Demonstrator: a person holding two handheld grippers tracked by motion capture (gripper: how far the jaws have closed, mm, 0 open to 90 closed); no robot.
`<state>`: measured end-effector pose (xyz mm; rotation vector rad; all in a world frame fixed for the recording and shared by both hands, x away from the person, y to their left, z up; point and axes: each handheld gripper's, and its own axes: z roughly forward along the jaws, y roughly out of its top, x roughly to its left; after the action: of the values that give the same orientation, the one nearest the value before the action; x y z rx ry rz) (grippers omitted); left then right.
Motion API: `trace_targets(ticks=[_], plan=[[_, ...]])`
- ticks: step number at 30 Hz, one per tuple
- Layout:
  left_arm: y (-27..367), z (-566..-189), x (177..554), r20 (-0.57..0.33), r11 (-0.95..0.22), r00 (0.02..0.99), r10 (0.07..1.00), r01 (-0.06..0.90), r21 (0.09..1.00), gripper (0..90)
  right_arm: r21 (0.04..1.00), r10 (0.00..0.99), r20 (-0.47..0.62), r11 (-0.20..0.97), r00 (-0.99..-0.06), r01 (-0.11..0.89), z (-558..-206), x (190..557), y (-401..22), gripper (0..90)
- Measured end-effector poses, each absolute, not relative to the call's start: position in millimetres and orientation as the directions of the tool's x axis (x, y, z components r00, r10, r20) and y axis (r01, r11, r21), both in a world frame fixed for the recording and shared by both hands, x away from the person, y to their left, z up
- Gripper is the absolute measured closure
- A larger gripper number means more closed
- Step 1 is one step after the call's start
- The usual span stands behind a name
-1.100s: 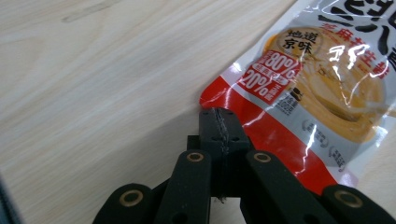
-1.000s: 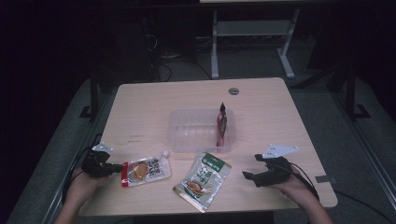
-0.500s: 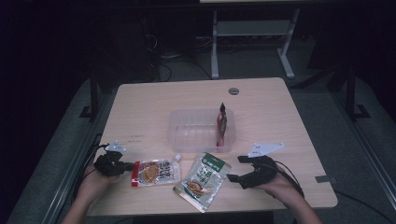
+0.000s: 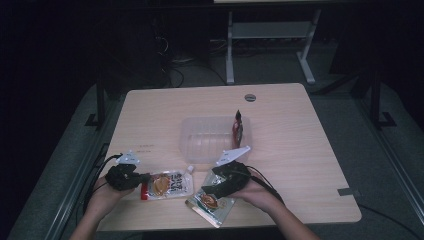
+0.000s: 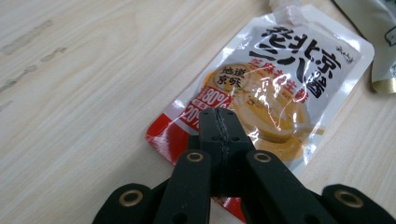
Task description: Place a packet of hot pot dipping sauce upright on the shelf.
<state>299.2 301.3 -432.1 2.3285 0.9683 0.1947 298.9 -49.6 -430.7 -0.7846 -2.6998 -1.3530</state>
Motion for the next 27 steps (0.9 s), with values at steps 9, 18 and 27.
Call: trace_targets(ticks=[9,18,27], plan=[[302.6,-439.8,302.8,-0.116,-0.559,0.733,0.670,0.601,0.572,89.8,0.719,0.433,0.260,0.510,-0.863,0.473,-439.3,317.4,-8.6,23.2],[301.5,-448.3,305.5,-0.147,-0.545,0.722,0.676,0.625,0.559,90.0,0.666,0.435,0.291,0.547,-0.852,0.507,-450.8,321.8,2.0,24.4],[300.8,-449.9,305.6,-0.144,-0.552,0.722,0.676,0.627,0.549,90.0,0.623,0.411,0.333,0.579,-0.848,0.526,-460.8,323.9,9.4,31.6]])
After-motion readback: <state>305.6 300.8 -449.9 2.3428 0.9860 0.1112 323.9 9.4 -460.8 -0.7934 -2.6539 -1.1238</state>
